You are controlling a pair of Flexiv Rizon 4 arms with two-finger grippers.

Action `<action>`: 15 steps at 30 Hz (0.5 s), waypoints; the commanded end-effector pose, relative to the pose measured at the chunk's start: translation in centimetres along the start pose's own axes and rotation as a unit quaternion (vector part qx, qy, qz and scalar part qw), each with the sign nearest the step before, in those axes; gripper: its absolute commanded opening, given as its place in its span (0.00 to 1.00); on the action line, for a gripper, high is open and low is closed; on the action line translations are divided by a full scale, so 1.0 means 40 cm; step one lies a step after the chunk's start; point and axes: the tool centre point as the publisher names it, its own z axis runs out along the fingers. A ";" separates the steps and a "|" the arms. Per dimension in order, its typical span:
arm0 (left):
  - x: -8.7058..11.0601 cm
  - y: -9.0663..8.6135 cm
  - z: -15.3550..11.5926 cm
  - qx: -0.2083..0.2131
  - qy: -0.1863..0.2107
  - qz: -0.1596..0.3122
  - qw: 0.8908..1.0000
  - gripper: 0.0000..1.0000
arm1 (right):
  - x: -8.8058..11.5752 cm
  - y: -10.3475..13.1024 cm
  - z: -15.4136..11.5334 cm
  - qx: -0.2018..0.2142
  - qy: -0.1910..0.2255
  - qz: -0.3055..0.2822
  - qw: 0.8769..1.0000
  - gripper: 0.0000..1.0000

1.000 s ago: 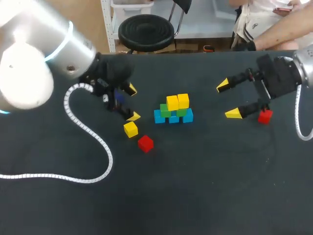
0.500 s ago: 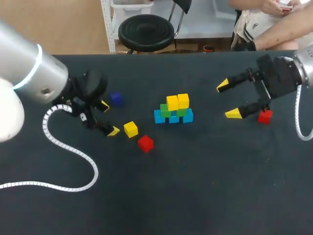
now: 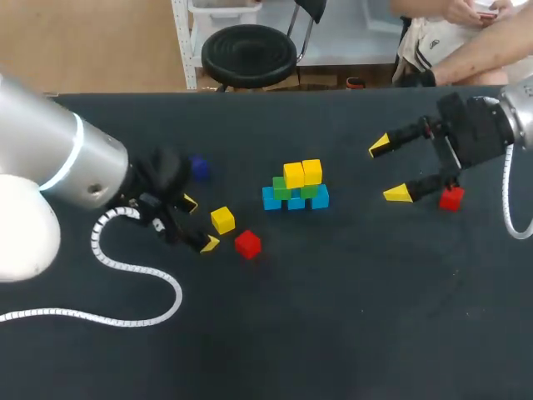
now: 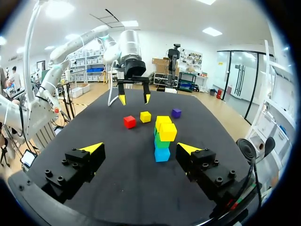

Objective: Place the blue cubes, place green cubes on the blue cubes, place the yellow cubes on the green cubes, then place the red cubes on the yellow cubes, and place purple cube on the red cubes.

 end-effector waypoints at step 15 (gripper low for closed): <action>-0.039 0.027 0.083 0.004 0.010 -0.004 1.000 1.00 | 0.000 0.000 0.000 0.000 0.000 0.000 1.000 1.00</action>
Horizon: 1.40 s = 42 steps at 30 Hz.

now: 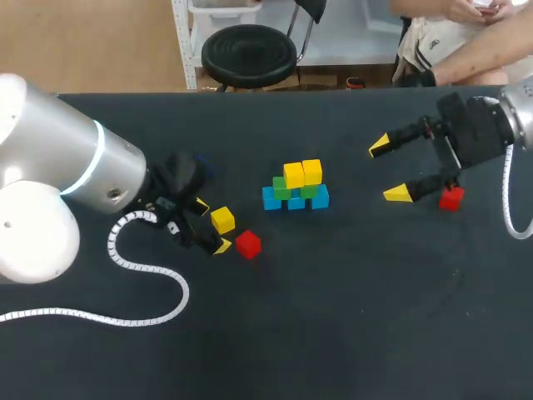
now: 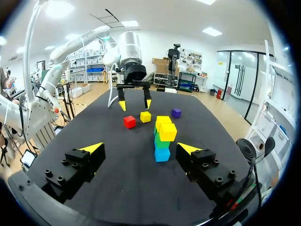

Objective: Place the blue cubes, place green cubes on the blue cubes, place the yellow cubes on the green cubes, then place the red cubes on the yellow cubes, and place purple cube on the red cubes.

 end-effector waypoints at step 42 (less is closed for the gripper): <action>-0.012 0.087 0.065 -0.008 0.012 0.007 1.000 0.00 | 0.000 0.000 0.000 0.000 0.000 0.000 1.000 1.00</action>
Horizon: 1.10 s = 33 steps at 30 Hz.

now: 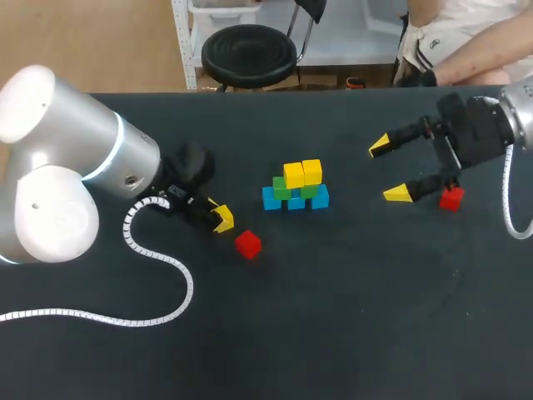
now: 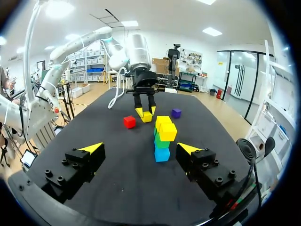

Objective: Place the blue cubes, place green cubes on the blue cubes, place the yellow cubes on the green cubes, then place the red cubes on the yellow cubes, and place purple cube on the red cubes.

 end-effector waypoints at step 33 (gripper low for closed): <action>-0.148 -0.056 -0.095 0.040 -0.005 0.174 0.984 0.00 | 0.000 0.000 0.000 0.000 0.000 0.000 1.000 1.00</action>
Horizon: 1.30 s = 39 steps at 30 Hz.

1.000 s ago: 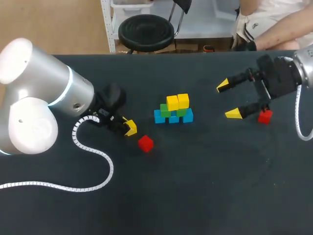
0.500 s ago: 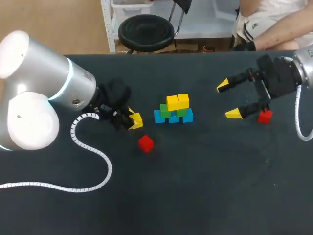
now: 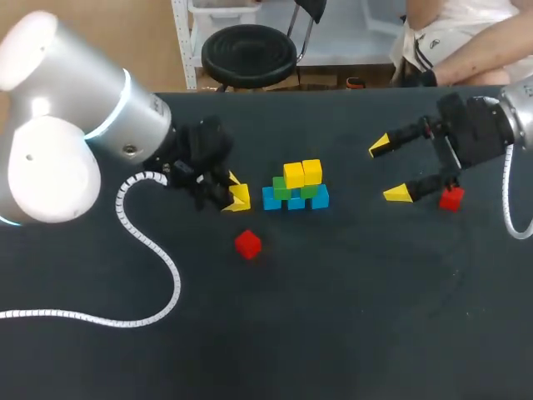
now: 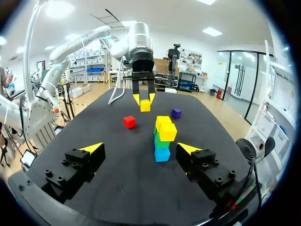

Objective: Place the blue cubes, place green cubes on the blue cubes, place the yellow cubes on the green cubes, then place the red cubes on the yellow cubes, and place purple cube on the red cubes.

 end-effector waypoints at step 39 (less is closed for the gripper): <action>-0.083 0.107 0.018 0.000 0.005 0.024 1.000 0.00 | 0.000 0.000 0.001 0.000 0.000 0.000 1.000 1.00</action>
